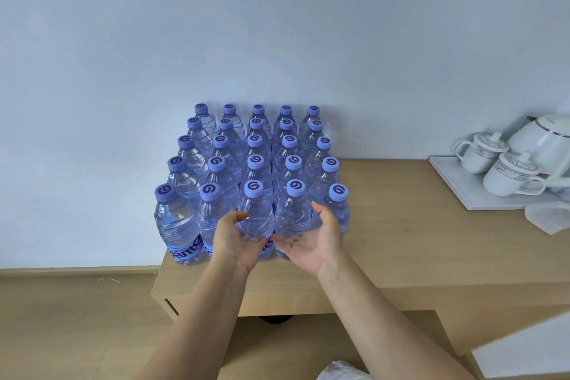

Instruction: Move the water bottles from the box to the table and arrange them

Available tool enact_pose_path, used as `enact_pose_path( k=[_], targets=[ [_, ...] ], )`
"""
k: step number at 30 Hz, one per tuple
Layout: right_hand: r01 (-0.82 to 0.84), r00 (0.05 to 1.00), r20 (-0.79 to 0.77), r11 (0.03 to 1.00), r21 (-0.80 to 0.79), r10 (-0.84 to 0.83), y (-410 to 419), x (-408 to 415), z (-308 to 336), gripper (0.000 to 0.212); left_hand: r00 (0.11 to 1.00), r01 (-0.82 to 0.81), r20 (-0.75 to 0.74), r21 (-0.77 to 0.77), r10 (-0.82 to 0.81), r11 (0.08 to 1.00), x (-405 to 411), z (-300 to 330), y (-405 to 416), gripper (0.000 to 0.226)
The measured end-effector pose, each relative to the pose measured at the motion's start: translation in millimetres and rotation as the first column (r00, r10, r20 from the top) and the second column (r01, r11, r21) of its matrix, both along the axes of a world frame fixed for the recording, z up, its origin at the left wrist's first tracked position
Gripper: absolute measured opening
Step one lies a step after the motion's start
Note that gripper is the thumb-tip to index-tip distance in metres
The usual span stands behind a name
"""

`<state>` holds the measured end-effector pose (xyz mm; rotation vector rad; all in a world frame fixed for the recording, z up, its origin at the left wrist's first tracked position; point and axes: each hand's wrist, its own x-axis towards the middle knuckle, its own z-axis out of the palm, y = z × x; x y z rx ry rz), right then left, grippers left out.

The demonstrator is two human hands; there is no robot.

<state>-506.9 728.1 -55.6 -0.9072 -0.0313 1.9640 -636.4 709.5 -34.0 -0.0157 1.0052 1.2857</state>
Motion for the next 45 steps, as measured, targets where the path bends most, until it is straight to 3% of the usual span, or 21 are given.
enact_pose_path(
  k=[3,6,9,10,11,12,13,14,15,16,19,22,31,35,39,41,45],
  targets=[
    [-0.079,0.992,0.097,0.995,-0.061,0.085,-7,1,5,0.06,0.999,0.036,-0.037,0.004,-0.036,0.999,-1,3,-9,0.027],
    [-0.219,0.93,0.286,0.973,-0.074,0.231,-15,5,19,0.046,0.989,0.081,-0.126,0.025,-0.078,0.996,1,10,-16,0.009],
    [-0.257,0.813,0.562,0.96,0.114,0.151,-18,15,43,0.013,0.898,0.198,-0.414,0.074,-0.151,0.977,4,30,-22,0.009],
    [-0.284,0.733,0.678,0.933,0.222,0.062,-17,20,50,0.01,0.8,0.261,-0.578,0.093,-0.161,0.961,4,36,-21,0.004],
    [-0.332,0.603,0.795,0.889,0.316,-0.058,-15,26,57,0.015,0.656,0.318,-0.743,0.112,-0.134,0.941,3,41,-19,0.014],
    [-0.391,0.417,0.883,0.835,0.388,-0.215,-12,33,61,0.027,0.453,0.351,-0.89,0.116,-0.06,0.929,-1,43,-15,0.032],
    [-0.465,0.167,0.906,0.779,0.419,-0.388,-7,40,61,0.042,0.202,0.349,-0.979,0.096,0.025,0.932,-6,44,-10,0.05],
    [-0.556,-0.091,0.861,0.743,0.373,-0.5,-2,45,60,0.059,-0.054,0.323,-0.995,0.066,0.088,0.944,-12,44,-3,0.062],
    [-0.631,-0.274,0.804,0.73,0.265,-0.528,3,49,58,0.075,-0.254,0.304,-0.961,0.024,0.106,0.952,-17,44,4,0.069],
    [-0.67,-0.376,0.788,0.731,0.133,-0.488,8,51,54,0.091,-0.385,0.31,-0.919,-0.044,0.083,0.95,-20,42,14,0.072],
    [-0.714,-0.47,0.82,0.688,-0.134,-0.328,23,44,37,0.117,-0.578,0.416,-0.816,-0.319,-0.023,0.851,-19,29,42,0.071],
    [-0.727,-0.47,0.825,0.668,-0.159,-0.315,33,37,26,0.121,-0.686,0.405,-0.722,-0.477,-0.085,0.78,-13,15,55,0.067],
    [-0.726,-0.532,0.781,0.651,-0.221,-0.328,35,39,25,0.114,-0.741,0.365,-0.663,-0.528,-0.105,0.767,-15,8,61,0.074],
    [-0.72,-0.522,0.795,0.659,-0.216,-0.31,30,38,31,0.113,-0.709,0.395,-0.701,-0.486,-0.077,0.78,-15,15,55,0.076],
    [-0.755,-0.497,0.81,0.616,-0.226,-0.312,22,48,45,0.105,-0.417,0.589,-0.901,-0.166,0.121,0.791,-16,26,22,0.074],
    [-0.781,-0.47,0.798,0.599,-0.178,-0.376,10,51,54,0.097,-0.277,0.62,-0.951,-0.067,0.138,0.782,-20,33,-3,0.072],
    [-0.829,-0.372,0.758,0.559,-0.012,-0.535,-27,54,81,0.081,-0.147,0.559,-0.961,0.116,0.236,0.821,-30,62,-51,0.073]
  ],
)
